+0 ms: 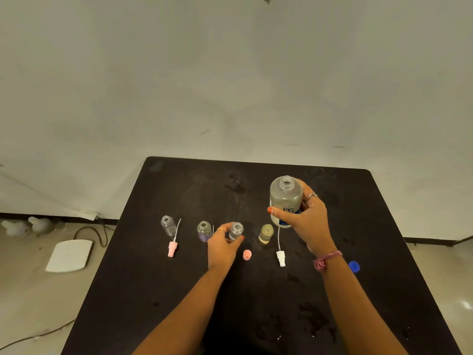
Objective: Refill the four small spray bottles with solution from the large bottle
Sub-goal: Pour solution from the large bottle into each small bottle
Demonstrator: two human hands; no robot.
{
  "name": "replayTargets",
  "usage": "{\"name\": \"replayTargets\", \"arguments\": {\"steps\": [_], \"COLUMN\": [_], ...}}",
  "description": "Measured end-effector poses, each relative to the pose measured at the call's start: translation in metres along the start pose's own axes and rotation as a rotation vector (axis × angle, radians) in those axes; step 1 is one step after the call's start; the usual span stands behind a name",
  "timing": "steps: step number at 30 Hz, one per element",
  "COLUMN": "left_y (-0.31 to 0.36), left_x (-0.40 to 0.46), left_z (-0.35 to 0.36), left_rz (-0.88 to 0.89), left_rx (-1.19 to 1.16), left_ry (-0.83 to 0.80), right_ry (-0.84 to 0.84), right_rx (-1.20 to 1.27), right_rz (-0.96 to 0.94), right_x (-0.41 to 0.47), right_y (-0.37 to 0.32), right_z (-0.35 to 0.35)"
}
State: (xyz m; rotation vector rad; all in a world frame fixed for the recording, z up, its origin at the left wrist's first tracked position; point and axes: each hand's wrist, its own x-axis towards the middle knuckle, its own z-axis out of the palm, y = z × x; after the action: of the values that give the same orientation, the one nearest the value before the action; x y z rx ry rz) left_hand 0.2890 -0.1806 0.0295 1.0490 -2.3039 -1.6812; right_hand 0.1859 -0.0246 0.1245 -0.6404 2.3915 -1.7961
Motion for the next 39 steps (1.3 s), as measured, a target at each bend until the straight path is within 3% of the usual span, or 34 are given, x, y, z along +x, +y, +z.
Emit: {"name": "replayTargets", "arguments": {"steps": [20, 26, 29, 31, 35, 39], "left_y": [-0.035, -0.031, -0.022, -0.022, -0.035, -0.053], "left_x": [0.042, 0.031, 0.014, 0.009, 0.024, 0.043], "left_z": [0.014, 0.000, -0.027, -0.047, -0.071, -0.069], "left_rz": [-0.095, 0.077, 0.245, 0.288, 0.161, 0.061], "left_rx": [0.036, 0.144, 0.276, 0.243, 0.166, 0.199], "left_ry": [-0.102, -0.104, -0.038, 0.035, 0.122, 0.049], "right_ry": [0.010, 0.019, 0.018, 0.017, 0.035, 0.046], "right_rx": [-0.016, -0.024, -0.035, -0.026, 0.001, 0.007], "right_rz": [0.047, 0.059, 0.059, 0.065, 0.063, 0.056], "right_x": [0.022, 0.024, 0.024, 0.023, 0.019, 0.017], "right_y": [0.022, 0.025, 0.026, 0.026, 0.020, 0.013], "right_z": [0.010, 0.013, 0.015, 0.018, 0.024, 0.028]}}
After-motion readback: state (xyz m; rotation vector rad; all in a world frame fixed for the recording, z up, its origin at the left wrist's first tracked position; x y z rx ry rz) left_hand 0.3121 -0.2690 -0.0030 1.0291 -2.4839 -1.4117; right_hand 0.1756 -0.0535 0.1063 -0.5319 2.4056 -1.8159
